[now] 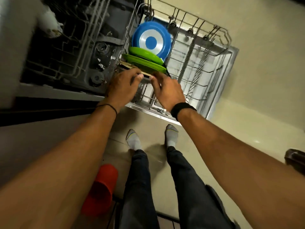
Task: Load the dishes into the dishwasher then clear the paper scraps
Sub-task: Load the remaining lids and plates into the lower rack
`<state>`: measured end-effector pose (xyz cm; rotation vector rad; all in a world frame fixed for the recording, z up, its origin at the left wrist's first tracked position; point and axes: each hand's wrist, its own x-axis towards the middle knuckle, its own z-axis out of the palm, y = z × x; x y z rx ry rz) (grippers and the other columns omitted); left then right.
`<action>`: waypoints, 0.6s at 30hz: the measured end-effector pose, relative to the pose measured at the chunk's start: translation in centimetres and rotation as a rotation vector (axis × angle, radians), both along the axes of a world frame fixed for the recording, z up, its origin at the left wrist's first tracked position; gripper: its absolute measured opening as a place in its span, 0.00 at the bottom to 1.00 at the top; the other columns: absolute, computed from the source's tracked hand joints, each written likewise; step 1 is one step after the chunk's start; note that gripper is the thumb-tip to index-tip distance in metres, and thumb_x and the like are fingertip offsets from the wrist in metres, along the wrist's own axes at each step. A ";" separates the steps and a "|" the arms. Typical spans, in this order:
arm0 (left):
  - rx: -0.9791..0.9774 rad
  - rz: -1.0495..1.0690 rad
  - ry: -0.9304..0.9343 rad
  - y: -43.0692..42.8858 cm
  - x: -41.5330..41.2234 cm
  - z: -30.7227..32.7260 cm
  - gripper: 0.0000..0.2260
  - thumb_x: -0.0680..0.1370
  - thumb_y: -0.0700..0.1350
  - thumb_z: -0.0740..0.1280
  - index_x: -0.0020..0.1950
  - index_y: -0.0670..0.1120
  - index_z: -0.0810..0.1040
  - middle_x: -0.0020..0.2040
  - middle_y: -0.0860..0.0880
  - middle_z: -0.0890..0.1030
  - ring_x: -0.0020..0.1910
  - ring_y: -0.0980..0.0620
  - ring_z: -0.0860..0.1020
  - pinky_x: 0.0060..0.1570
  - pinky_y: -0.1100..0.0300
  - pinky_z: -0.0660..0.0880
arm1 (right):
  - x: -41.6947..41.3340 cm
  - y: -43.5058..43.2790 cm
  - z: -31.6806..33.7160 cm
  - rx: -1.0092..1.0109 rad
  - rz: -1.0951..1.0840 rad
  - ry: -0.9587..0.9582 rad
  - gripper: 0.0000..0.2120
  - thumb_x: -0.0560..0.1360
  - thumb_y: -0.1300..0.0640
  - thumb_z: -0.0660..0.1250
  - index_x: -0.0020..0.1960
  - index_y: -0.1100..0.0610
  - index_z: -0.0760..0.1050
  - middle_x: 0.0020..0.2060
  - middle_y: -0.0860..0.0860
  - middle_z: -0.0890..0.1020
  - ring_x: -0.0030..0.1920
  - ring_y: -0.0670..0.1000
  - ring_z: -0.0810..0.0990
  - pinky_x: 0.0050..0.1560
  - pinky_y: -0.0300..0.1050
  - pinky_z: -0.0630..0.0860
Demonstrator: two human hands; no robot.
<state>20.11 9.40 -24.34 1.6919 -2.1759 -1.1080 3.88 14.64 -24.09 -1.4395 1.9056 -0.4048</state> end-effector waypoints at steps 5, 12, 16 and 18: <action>0.064 0.131 0.078 5.2 -2.4 11.3 0.15 0.85 0.53 0.60 0.66 0.48 0.79 0.56 0.48 0.84 0.55 0.49 0.80 0.57 0.54 0.76 | -2.2 2.6 11.6 0.000 0.000 -0.153 0.18 0.85 0.48 0.56 0.70 0.54 0.73 0.59 0.54 0.83 0.59 0.56 0.81 0.56 0.46 0.75; 0.096 0.361 0.377 11.4 -5.1 23.7 0.17 0.86 0.50 0.60 0.72 0.43 0.75 0.57 0.46 0.83 0.51 0.55 0.82 0.52 0.62 0.80 | -5.8 8.2 22.7 -0.069 -0.023 -0.331 0.21 0.84 0.45 0.57 0.74 0.51 0.69 0.56 0.51 0.83 0.53 0.49 0.84 0.54 0.56 0.82; 0.080 0.450 0.458 14.4 -5.6 26.2 0.16 0.86 0.50 0.60 0.73 0.48 0.73 0.57 0.48 0.83 0.48 0.57 0.84 0.50 0.60 0.81 | -6.6 10.5 25.4 -0.100 -0.088 -0.501 0.20 0.85 0.48 0.58 0.75 0.52 0.68 0.61 0.53 0.81 0.52 0.44 0.84 0.52 0.54 0.84; 0.084 0.501 0.473 15.7 -5.0 26.6 0.17 0.86 0.51 0.60 0.73 0.49 0.73 0.58 0.49 0.84 0.49 0.56 0.85 0.51 0.58 0.82 | -6.1 11.0 26.1 -0.091 -0.055 -0.515 0.20 0.85 0.49 0.58 0.75 0.52 0.68 0.62 0.54 0.81 0.51 0.44 0.85 0.52 0.53 0.84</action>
